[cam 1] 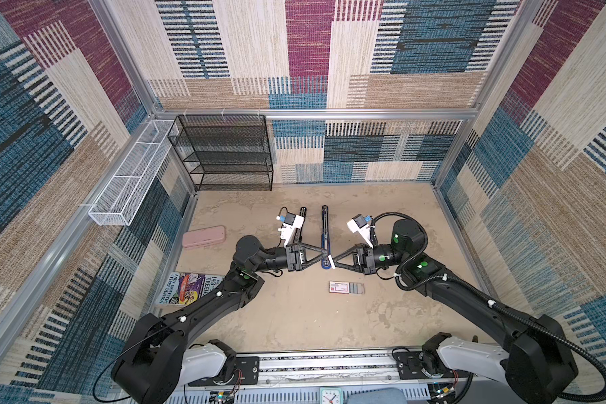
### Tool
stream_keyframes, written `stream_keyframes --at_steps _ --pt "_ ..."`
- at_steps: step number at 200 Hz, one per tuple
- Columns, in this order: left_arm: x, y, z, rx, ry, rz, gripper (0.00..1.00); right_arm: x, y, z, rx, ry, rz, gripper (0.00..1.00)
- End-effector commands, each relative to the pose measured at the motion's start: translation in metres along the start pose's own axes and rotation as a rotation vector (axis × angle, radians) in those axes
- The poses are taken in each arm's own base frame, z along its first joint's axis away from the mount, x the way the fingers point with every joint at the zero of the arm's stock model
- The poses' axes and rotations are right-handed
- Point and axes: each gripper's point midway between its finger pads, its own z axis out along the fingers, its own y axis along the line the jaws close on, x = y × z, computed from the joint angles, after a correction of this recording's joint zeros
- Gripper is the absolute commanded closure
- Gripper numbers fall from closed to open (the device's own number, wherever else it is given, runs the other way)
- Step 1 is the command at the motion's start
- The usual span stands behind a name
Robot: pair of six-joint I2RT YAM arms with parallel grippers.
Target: Load the staples into the stapler
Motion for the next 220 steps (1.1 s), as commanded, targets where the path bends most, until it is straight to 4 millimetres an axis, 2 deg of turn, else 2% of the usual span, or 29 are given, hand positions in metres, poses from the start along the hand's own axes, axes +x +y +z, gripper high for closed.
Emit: stream_keyframes --at_steps 1,32,78,135,162,199,220 --pt "0.002 -0.004 0.003 0.010 0.019 0.051 0.58 -0.003 0.006 0.000 -0.027 -0.006 -0.017 1.00" --pt "0.003 -0.003 0.003 0.006 0.020 0.043 0.68 -0.003 0.007 0.000 -0.028 -0.011 -0.016 1.00" --pt "0.005 -0.003 0.006 0.012 0.026 0.040 0.71 -0.003 0.006 0.000 -0.024 -0.015 -0.011 1.00" --pt "0.005 -0.004 0.007 0.019 0.029 0.036 0.90 -0.002 0.003 0.000 -0.019 -0.016 0.002 1.00" --pt "0.003 -0.006 0.007 0.019 0.024 0.041 0.93 -0.001 0.000 0.000 -0.013 -0.018 0.009 1.00" --pt "0.004 -0.002 0.007 -0.009 0.027 0.043 0.94 -0.001 -0.002 -0.001 0.009 -0.028 0.011 0.80" --pt "0.005 0.002 0.005 -0.043 0.029 0.046 0.95 0.000 -0.006 -0.005 0.024 -0.038 0.019 0.78"
